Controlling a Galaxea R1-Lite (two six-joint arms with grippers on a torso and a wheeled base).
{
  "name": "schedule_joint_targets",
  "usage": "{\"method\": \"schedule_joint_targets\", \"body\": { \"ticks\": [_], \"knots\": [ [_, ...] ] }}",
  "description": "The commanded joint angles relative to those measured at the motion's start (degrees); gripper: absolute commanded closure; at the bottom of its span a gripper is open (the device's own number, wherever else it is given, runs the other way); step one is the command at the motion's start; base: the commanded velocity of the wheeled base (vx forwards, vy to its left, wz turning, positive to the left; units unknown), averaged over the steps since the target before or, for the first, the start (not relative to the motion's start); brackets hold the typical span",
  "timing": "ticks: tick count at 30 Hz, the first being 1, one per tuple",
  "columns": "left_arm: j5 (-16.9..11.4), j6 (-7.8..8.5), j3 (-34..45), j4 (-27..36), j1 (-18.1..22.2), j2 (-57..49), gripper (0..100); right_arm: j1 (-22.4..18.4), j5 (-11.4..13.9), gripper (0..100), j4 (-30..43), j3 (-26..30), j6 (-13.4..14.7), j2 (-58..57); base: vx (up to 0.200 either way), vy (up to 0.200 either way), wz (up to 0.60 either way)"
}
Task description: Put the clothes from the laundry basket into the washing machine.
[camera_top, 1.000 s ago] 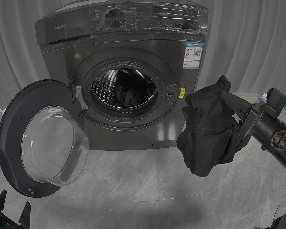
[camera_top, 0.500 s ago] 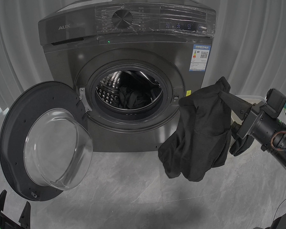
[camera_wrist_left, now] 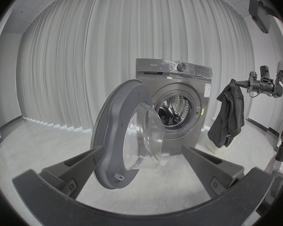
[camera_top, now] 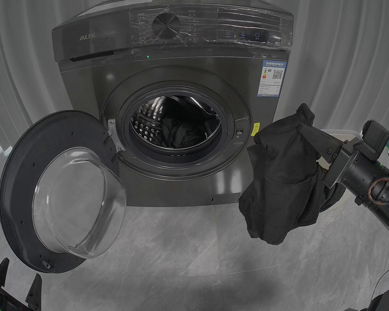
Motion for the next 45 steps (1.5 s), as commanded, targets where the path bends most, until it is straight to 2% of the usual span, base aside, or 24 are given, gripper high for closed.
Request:
{"method": "schedule_joint_targets", "body": {
  "ticks": [1,14,18,23,27,30,31,33,34,35,37,39,40,41,43,45],
  "knots": [
    [0.04,0.01,0.92,0.0,0.04,-0.93,0,0.02,0.01,100,-0.01,-0.01,-0.01,0.07,0.0,0.0,0.0],
    [0.04,0.18,0.92,0.0,0.04,-0.93,0,0.19,0.1,100,-0.01,0.52,-0.01,0.33,0.0,0.185,0.0],
    [-0.05,0.88,0.92,-0.09,0.04,-0.93,0,0.89,0.1,100,0.16,0.96,-0.1,0.33,0.0,0.0,0.0],
    [-0.05,0.8,0.92,0.0,0.04,-0.93,0,1.33,0.1,100,0.95,0.16,-0.1,0.33,0.0,0.0,0.0],
    [-0.58,2.2,0.92,0.0,0.13,-0.93,0,3.71,-0.17,100,0.86,0.43,-0.01,1.74,0.0,0.0,0.0],
    [-0.76,3.17,0.92,-0.18,0.13,-0.93,0,3.97,-0.17,100,0.07,-0.01,0.08,3.32,0.0,0.0,0.0],
    [-0.84,2.91,0.84,-0.53,0.13,-0.93,0,3.97,-0.17,100,0.07,-0.28,0.08,3.67,0.0,0.0,0.0],
    [-1.37,1.24,-4.61,-4.49,0.13,-0.31,0,4.06,-0.52,100,0.07,-1.86,0.17,5.25,0.0,0.0,0.0],
    [-1.46,1.15,-5.76,-4.75,0.13,-0.14,0,4.15,-0.52,100,0.07,-2.12,0.17,5.43,0.0,0.0,0.0],
    [-2.43,1.24,-10.94,-5.28,0.04,1.53,0,4.59,-0.61,100,0.07,-3.0,0.43,6.04,0.0,0.0,0.0],
    [-7.17,1.94,-13.93,-4.31,-0.05,6.54,0,4.94,-0.7,100,0.07,-4.14,1.13,6.83,0.0,0.0,0.0],
    [-15.17,2.38,-15.34,-4.4,0.3,12.17,0,6.17,-0.87,100,-0.01,-5.72,2.19,8.59,0.0,0.0,0.0],
    [-15.79,2.38,-15.42,-4.4,0.3,12.52,0,6.34,-0.96,100,-0.01,-5.81,2.36,8.77,0.0,0.0,0.0],
    [-21.15,2.38,-17.09,-4.4,0.83,17.27,0,6.52,-1.05,100,-0.01,-6.78,3.07,9.56,0.0,0.0,0.0],
    [-25.19,2.55,-18.94,-4.4,0.65,22.54,0,6.43,-1.13,100,-0.01,-7.66,3.77,10.35,0.0,0.0,0.0],
    [-26.86,3.43,-21.05,-4.75,0.13,28.78,0,6.17,-1.05,100,0.07,-9.15,3.95,11.67,0.0,0.0,0.0]
  ]
}}
